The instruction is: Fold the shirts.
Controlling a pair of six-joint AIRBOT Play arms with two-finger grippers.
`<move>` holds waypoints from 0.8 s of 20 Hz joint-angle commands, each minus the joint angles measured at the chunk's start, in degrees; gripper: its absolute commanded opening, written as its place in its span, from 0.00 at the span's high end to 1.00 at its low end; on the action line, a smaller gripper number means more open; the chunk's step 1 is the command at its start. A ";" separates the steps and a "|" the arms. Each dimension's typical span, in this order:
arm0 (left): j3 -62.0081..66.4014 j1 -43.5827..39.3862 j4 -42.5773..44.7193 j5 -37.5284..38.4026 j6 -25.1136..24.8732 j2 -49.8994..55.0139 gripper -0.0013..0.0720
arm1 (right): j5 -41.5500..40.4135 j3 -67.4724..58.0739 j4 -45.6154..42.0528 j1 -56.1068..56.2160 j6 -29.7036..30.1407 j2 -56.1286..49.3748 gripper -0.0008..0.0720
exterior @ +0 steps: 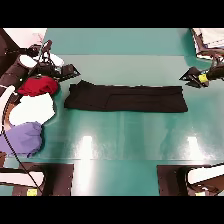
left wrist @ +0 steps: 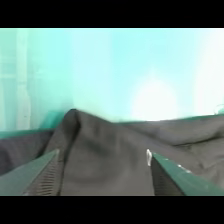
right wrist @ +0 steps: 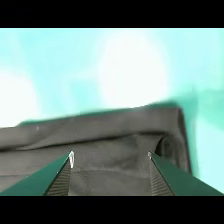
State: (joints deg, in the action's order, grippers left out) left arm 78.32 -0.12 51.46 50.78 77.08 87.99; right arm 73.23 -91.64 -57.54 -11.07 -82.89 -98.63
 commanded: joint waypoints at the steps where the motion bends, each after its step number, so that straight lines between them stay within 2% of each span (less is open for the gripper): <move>1: 2.38 0.04 0.00 7.82 0.50 0.02 0.08 | 7.63 0.11 4.90 -4.11 5.73 -0.94 0.26; 3: 2.45 0.04 0.00 12.87 -0.04 0.09 0.72 | 11.30 4.98 5.01 -7.32 8.28 0.39 0.26; 4: 2.45 0.02 -0.04 13.88 -1.25 0.11 0.95 | 12.02 7.04 5.03 -8.81 8.87 0.50 0.26; 9: 2.34 -2.56 -0.04 13.73 -1.68 0.24 0.95 | 9.44 15.32 6.05 -12.61 12.79 -1.77 0.26; 14: 2.21 -7.04 0.28 12.00 -1.46 0.52 0.95 | 9.77 12.07 11.34 -8.39 15.02 -7.76 0.27; 15: 2.21 -7.78 0.20 11.72 -1.22 0.52 0.95 | 9.70 11.21 11.28 -7.23 15.21 -8.28 0.37; 16: 2.21 -8.61 0.20 11.15 -0.07 0.52 0.95 | 9.60 10.49 11.30 -6.29 16.79 -8.44 0.60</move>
State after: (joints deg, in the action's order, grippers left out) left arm 80.55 -6.59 51.59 63.11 75.70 88.47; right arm 83.15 -79.59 -47.35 -19.70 -68.47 -105.21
